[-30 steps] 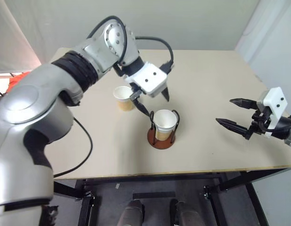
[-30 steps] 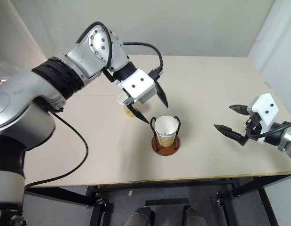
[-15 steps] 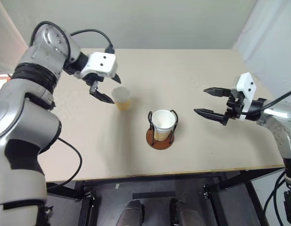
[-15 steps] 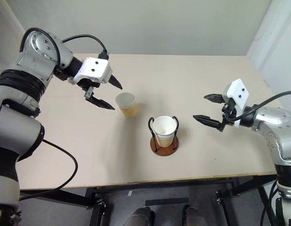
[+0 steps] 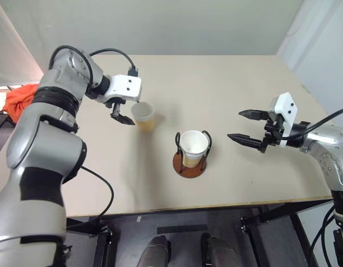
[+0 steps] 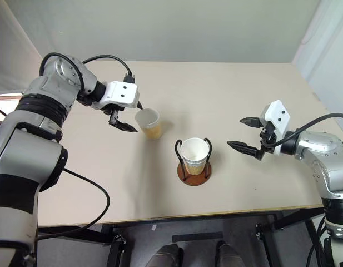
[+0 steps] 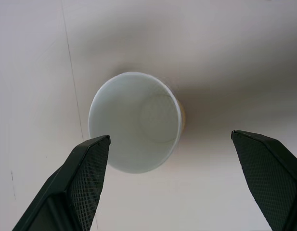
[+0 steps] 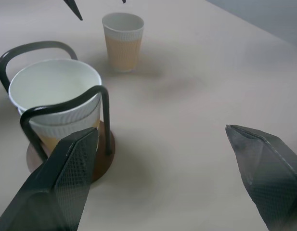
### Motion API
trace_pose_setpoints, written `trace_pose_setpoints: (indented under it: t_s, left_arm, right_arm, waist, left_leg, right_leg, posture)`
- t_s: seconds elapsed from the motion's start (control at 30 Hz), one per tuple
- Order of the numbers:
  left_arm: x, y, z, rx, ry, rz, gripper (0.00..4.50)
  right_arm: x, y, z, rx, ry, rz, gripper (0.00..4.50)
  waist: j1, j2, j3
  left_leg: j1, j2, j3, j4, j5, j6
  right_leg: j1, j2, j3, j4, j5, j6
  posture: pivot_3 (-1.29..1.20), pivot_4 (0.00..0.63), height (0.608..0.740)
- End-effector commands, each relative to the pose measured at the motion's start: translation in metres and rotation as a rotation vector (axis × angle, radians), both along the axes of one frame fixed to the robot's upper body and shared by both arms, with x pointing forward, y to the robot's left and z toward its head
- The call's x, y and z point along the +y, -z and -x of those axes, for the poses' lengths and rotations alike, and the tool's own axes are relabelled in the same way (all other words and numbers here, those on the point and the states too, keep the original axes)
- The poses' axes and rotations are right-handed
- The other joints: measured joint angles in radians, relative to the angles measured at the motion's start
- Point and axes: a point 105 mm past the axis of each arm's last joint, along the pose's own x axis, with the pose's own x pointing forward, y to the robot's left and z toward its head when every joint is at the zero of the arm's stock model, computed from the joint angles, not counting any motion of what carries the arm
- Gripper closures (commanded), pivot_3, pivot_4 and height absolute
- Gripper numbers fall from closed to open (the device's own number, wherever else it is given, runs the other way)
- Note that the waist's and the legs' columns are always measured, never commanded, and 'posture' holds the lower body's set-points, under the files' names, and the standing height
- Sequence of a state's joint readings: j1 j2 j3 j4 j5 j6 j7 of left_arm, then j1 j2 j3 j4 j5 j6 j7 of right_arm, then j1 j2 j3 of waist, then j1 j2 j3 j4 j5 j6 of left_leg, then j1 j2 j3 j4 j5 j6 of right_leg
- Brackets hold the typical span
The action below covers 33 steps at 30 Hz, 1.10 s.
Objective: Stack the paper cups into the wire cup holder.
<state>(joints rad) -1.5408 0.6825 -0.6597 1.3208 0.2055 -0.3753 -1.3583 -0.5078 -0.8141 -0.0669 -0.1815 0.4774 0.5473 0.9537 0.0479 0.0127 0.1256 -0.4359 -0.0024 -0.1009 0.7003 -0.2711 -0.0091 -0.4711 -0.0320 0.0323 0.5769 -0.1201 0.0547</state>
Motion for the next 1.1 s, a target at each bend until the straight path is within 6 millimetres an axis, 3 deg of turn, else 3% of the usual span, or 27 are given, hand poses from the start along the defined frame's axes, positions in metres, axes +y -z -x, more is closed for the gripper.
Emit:
trace_pose_setpoints:
  t_s: [0.03,0.13,0.23,0.6,0.8,0.93,1.1]
  left_arm:
    - [-0.003,0.004,-0.009,-0.067,-0.020,-0.005,0.07]
    - [-0.003,0.011,-0.012,-0.085,-0.022,-0.033,0.07]
    - [-0.003,0.014,-0.014,-0.092,-0.038,-0.032,0.65]
    - [-0.001,0.021,-0.014,-0.094,-0.028,-0.041,4.47]
    - [-0.011,-0.002,-0.003,-0.055,0.065,-0.004,4.47]
    - [-0.043,-0.048,0.017,-0.043,0.264,0.089,4.47]
    - [-0.080,-0.090,0.040,-0.145,0.480,0.108,4.47]
  right_arm:
    - [-0.002,-0.016,0.005,-0.063,0.016,-0.008,0.00]
    - [-0.003,-0.014,0.007,-0.060,0.027,-0.006,0.00]
    - [-0.004,-0.013,0.010,-0.057,0.035,-0.007,0.00]
    - [0.004,-0.006,0.020,-0.028,0.025,-0.018,0.00]
    - [0.000,-0.010,0.015,-0.043,0.024,-0.010,0.00]
    - [-0.006,-0.011,0.015,-0.034,0.014,0.009,0.00]
    - [-0.002,0.007,0.022,0.025,-0.046,0.071,0.00]
  waist:
    - [-0.001,0.000,0.000]
    - [-0.003,0.000,0.000]
    - [-0.003,0.000,0.000]
    - [-0.006,0.000,0.000]
    - [-0.007,-0.001,0.000]
    - [-0.001,-0.001,0.000]
    - [0.001,0.000,-0.001]
  left_leg:
    - [0.000,0.000,0.000,0.001,0.001,0.000]
    - [0.000,-0.001,0.001,0.001,0.002,0.002]
    - [0.000,-0.003,0.002,0.001,0.003,0.003]
    - [0.001,-0.004,0.001,0.001,0.005,0.003]
    - [0.001,-0.005,0.001,0.002,0.005,0.004]
    - [-0.001,-0.006,0.001,0.001,0.005,0.004]
    - [-0.001,-0.005,0.001,0.000,0.003,0.007]
  right_leg:
    - [0.000,0.000,0.000,0.000,0.000,0.000]
    - [0.000,-0.003,0.000,0.002,0.001,0.001]
    - [0.000,-0.004,0.000,0.003,0.002,0.001]
    - [0.000,-0.007,0.000,0.004,0.002,0.001]
    - [0.000,-0.008,0.000,0.005,0.002,0.002]
    - [0.000,-0.007,-0.001,0.005,0.002,0.001]
    - [0.001,-0.008,0.000,0.002,0.001,0.002]
  posture:
    - [0.00,0.150,0.740]
    - [0.00,0.150,0.740]
    - [0.00,0.150,0.740]
    - [0.00,0.150,0.740]
    - [0.00,0.150,0.740]
    - [0.00,0.150,0.740]
    - [0.00,0.150,0.740]
